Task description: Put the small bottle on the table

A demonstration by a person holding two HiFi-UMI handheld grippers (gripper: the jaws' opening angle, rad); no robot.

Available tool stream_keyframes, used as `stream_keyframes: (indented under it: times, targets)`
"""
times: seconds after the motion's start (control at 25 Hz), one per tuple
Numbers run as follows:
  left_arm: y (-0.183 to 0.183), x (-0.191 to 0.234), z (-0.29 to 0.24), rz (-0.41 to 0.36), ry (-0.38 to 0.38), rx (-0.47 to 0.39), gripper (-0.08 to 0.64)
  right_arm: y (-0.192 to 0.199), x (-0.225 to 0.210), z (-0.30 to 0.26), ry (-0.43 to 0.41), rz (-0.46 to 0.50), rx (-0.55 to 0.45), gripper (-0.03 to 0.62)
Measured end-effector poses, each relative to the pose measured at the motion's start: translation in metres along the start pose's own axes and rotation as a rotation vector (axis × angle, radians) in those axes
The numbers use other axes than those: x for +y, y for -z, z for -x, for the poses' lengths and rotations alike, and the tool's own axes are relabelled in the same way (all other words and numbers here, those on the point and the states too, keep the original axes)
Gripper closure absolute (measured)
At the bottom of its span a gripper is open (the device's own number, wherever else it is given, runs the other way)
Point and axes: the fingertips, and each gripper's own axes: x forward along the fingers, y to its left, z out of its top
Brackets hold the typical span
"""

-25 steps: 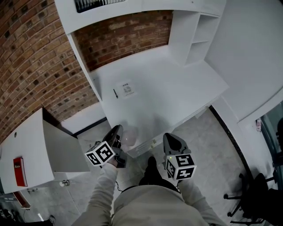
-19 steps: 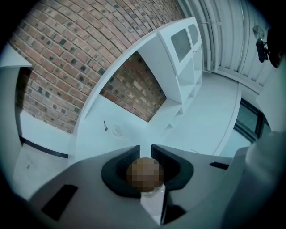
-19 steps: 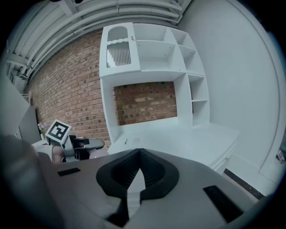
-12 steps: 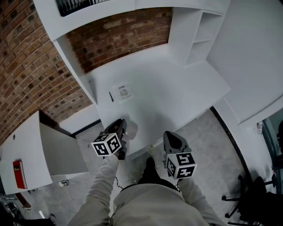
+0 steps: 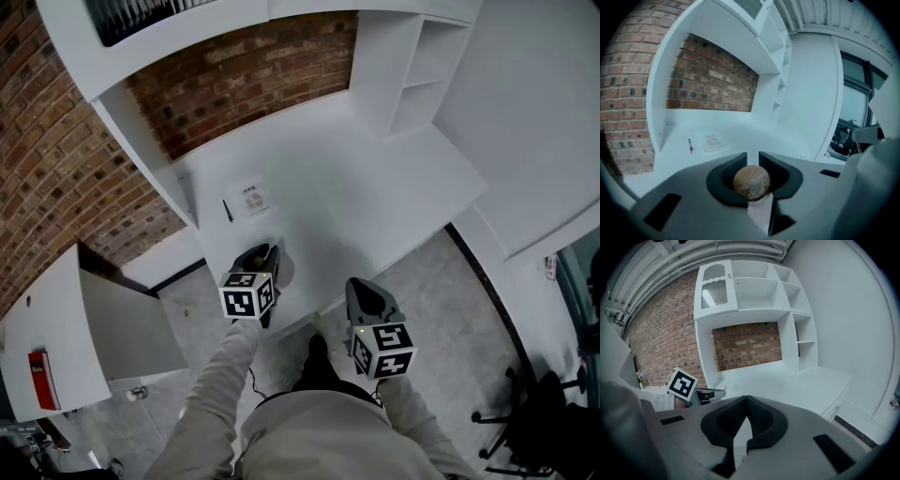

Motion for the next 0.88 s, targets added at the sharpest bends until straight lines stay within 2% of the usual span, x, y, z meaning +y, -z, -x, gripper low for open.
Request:
stream_keyframes:
  times: [0.16,0.28,0.6,0.88]
  targets:
    - [-0.004,-0.015,-0.025,-0.153,0.023,0.033,0.469,0.001,-0.006,-0.002,0.012,-0.007,0.006,0.565]
    - [-0.008,-0.022,-0.043,-0.223,0.03,0.046,0.469,0.0,-0.008,-0.004,0.018,-0.016,0.008,0.565]
    - [-0.019,-0.037,-0.085,-0.292,0.046,0.068,0.469,0.003,-0.028,-0.006,0.053,-0.032,0.018,0.565]
    - [-0.018,-0.049,-0.116,-0.323,0.065,0.094,0.469,0.004,-0.039,-0.01,0.064,-0.04,0.023,0.565]
